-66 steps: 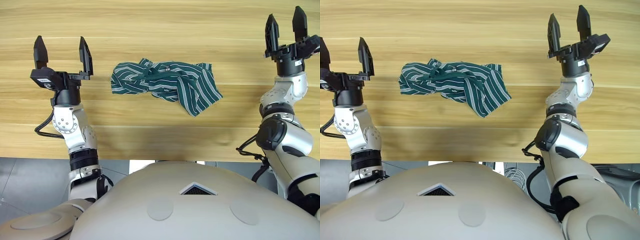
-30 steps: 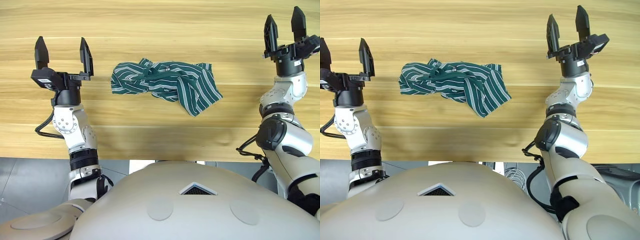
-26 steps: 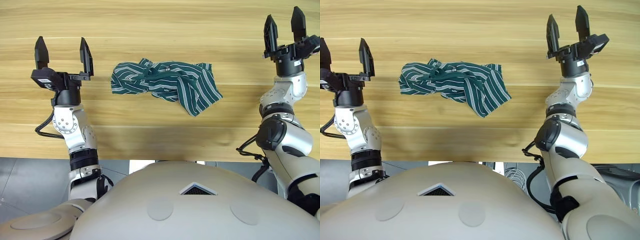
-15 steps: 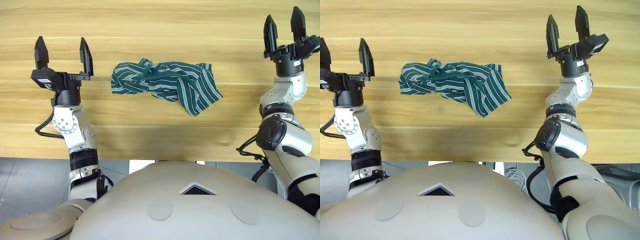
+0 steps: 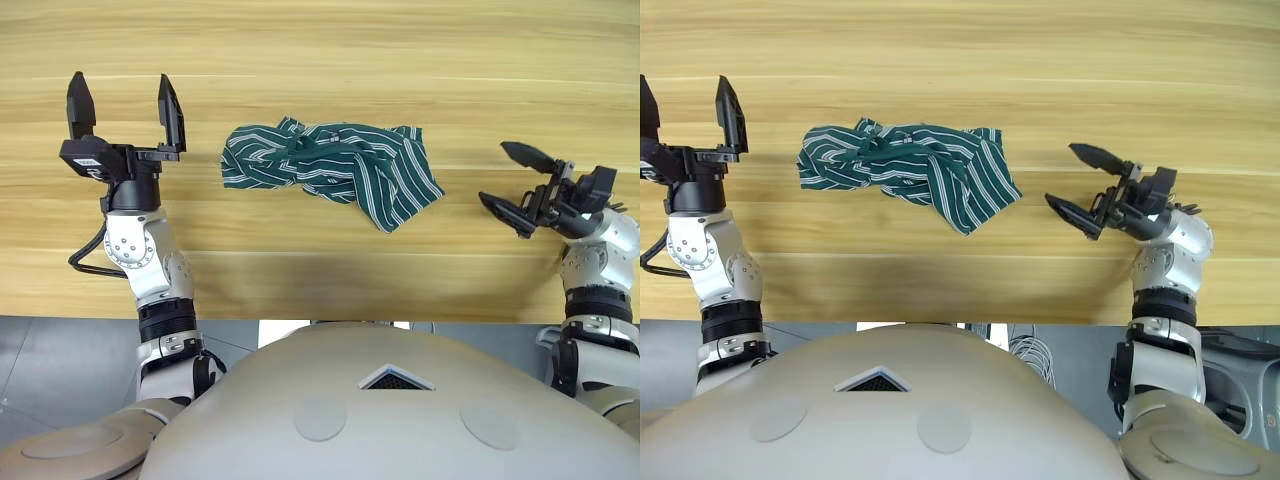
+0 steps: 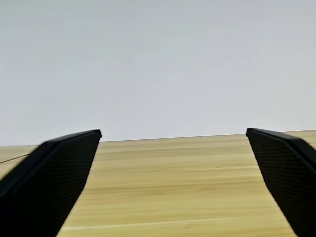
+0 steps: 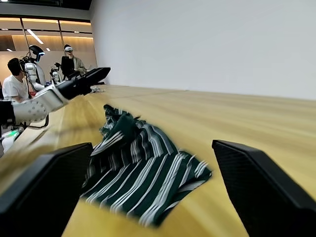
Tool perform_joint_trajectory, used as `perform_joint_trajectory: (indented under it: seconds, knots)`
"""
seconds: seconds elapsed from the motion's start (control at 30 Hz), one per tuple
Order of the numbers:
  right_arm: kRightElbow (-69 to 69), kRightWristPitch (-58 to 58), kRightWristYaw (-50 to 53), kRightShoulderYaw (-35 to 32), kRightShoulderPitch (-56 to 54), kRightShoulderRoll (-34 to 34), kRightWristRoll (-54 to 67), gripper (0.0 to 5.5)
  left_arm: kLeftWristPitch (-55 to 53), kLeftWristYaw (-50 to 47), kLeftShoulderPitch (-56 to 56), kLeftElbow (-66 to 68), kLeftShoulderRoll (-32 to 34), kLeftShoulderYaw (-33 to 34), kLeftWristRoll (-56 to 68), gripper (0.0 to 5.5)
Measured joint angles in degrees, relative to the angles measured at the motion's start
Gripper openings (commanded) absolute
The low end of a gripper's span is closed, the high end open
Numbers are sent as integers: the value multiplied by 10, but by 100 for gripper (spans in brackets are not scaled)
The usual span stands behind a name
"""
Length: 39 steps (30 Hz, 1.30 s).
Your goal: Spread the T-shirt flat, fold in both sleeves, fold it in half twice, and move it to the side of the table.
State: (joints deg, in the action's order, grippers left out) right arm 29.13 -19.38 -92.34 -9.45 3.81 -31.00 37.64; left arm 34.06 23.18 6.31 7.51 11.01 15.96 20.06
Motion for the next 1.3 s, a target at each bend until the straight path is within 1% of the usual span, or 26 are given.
perform_joint_trajectory:
  seconds: [0.13,0.3,0.57,0.7,0.77,0.87,0.93,1.07,1.17,1.3]
  knots:
    - [-66,-36,33,37,95,2,-88,452,0,0,2,-8,0,0,0,540]
    - [-100,-95,128,81,108,23,-196,452,-1,-1,3,-10,0,0,0,540]
    - [-127,-110,167,129,105,46,-198,452,-2,-1,2,-10,0,0,0,540]
    - [-172,-95,131,140,117,42,-140,452,-4,-1,1,-10,0,-1,0,540]
    - [-190,-80,111,141,125,28,-113,452,-7,-1,1,-10,0,-1,0,540]
    - [-190,-79,105,143,125,21,-110,452,-9,-1,0,-10,0,-1,0,540]
    - [-190,-79,120,145,123,23,-124,452,-9,0,-1,-10,0,-1,0,540]
    - [-151,-82,211,165,90,31,-234,452,-11,0,-4,-10,0,-1,0,540]
    - [-150,-89,243,175,76,34,-259,452,-11,0,-3,-10,0,0,0,540]
    - [-151,-97,260,190,73,34,-264,452,-12,0,-2,-14,0,0,0,540]
